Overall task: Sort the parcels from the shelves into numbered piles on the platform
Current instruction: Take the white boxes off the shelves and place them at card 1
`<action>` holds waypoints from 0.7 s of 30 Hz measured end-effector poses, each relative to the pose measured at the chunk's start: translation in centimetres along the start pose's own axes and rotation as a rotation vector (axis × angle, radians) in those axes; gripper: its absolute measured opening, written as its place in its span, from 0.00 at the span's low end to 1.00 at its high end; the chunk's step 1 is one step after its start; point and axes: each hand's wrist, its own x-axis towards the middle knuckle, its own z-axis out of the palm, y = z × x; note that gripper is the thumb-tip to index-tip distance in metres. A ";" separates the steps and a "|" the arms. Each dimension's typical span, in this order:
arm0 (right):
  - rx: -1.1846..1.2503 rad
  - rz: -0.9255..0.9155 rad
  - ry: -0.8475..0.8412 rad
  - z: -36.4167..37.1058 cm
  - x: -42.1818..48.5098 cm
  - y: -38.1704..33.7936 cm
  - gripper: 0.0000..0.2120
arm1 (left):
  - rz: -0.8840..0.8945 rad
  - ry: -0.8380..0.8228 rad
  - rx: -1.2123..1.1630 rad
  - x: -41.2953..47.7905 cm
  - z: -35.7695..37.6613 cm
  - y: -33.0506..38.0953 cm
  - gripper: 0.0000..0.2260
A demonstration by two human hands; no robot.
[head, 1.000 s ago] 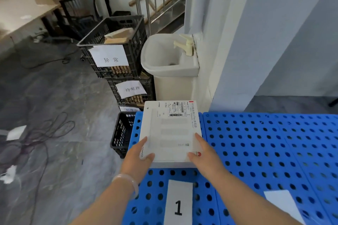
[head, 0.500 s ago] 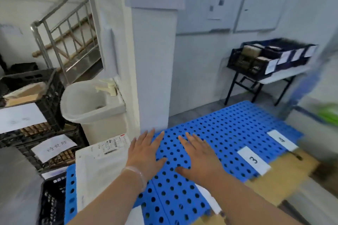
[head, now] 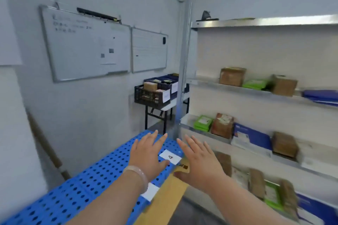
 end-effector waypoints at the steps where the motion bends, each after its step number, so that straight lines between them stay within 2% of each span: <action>1: -0.014 0.023 0.013 -0.9 -0.3 2.4 0.45 | 0.033 0.008 -0.008 1.4 0.2 2.3 0.36; 5: -0.050 0.145 0.076 -4.8 -2.8 13.1 0.44 | 0.208 0.037 -0.036 7.5 0.8 13.9 0.36; 8: -0.134 0.213 0.090 -7.8 -4.4 20.0 0.44 | 0.252 0.059 -0.099 11.6 0.6 21.3 0.36; 14: -0.201 0.432 0.186 -13.1 -5.9 32.4 0.44 | 0.395 0.076 -0.141 18.8 0.7 33.0 0.35; 21: -0.269 0.636 0.213 -13.8 -7.4 42.4 0.42 | 0.575 0.039 -0.230 26.6 3.7 44.1 0.36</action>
